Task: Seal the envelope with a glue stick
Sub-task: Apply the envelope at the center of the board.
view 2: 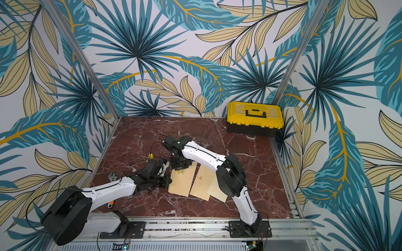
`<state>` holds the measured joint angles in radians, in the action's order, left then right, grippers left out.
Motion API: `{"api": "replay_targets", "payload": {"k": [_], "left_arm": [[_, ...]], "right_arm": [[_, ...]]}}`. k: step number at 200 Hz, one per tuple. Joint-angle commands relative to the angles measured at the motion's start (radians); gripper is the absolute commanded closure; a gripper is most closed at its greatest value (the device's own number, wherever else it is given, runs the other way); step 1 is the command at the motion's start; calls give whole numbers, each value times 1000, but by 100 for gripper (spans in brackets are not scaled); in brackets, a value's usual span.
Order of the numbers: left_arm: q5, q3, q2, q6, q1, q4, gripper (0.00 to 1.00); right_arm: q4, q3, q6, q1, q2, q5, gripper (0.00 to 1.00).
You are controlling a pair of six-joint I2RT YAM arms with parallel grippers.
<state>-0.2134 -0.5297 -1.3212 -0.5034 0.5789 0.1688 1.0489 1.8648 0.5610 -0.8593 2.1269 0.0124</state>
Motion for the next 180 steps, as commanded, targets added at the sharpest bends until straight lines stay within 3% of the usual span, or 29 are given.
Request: {"api": "replay_targets", "payload": {"k": [1,90,180], "left_arm": [[15,4,-6,3,-4,-8,91],[14,6,-9,-1,-6,-11,94],[9,10,-5,-7,-11,-12,97]], "right_arm": [[-45,-45,19,-5,7,45,100],[-109,-144,10,-6,9,14,100],[-39,-205,-44,-30,-44,-52,100]]}}
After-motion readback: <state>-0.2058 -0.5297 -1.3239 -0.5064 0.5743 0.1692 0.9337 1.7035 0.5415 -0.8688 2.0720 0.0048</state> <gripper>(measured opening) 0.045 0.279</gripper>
